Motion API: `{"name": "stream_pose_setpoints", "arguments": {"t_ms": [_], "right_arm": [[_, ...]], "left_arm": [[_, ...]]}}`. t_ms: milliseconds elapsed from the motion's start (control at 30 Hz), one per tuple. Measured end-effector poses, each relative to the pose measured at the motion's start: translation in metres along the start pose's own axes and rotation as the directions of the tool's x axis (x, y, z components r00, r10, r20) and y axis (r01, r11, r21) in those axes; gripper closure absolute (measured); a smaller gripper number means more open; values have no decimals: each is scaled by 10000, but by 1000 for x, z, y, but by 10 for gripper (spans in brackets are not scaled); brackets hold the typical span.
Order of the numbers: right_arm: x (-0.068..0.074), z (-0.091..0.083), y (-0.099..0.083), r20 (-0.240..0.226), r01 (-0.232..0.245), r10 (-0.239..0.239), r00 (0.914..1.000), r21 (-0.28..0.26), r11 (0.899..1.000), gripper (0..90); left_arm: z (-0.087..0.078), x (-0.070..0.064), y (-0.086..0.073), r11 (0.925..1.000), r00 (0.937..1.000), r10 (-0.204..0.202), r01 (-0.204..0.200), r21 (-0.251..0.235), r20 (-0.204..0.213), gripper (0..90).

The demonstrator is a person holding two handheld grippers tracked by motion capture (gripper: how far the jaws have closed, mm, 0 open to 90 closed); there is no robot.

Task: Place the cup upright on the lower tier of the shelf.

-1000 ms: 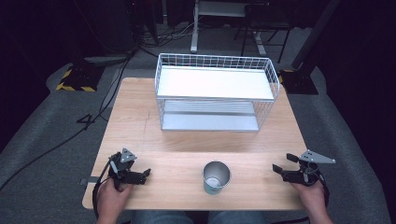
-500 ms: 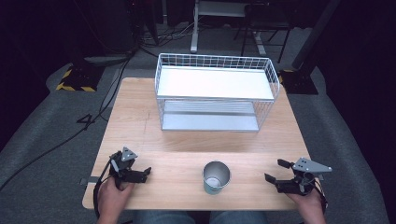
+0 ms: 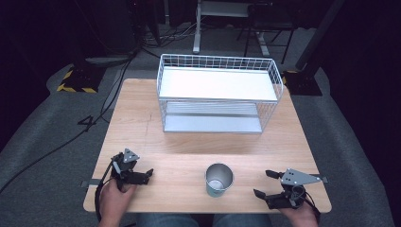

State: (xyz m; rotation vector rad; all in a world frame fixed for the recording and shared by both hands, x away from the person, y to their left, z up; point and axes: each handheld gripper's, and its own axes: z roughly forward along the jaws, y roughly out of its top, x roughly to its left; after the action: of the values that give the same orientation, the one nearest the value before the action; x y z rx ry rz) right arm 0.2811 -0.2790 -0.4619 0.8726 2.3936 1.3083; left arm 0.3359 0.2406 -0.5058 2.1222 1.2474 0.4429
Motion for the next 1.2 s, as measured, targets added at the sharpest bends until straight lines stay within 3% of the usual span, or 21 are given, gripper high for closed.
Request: {"name": "stream_pose_setpoints", "arguments": {"t_ms": [233, 700, 1200], "right_arm": [[16, 12, 4, -459, 334, -319, 9984, 319, 9989, 144], [45, 35, 12, -1040, 615, -572, 9929, 378, 9974, 143], [65, 66, 17, -1686, 868, -788, 9825, 408, 9954, 124]], "left_arm": [[0, 0, 0, 10000, 10000, 4, -4, 2, -2, 6], [0, 0, 0, 10000, 10000, 5, -5, 4, 1, 6], [0, 0, 0, 10000, 10000, 8, -8, 2, 5, 6]]}}
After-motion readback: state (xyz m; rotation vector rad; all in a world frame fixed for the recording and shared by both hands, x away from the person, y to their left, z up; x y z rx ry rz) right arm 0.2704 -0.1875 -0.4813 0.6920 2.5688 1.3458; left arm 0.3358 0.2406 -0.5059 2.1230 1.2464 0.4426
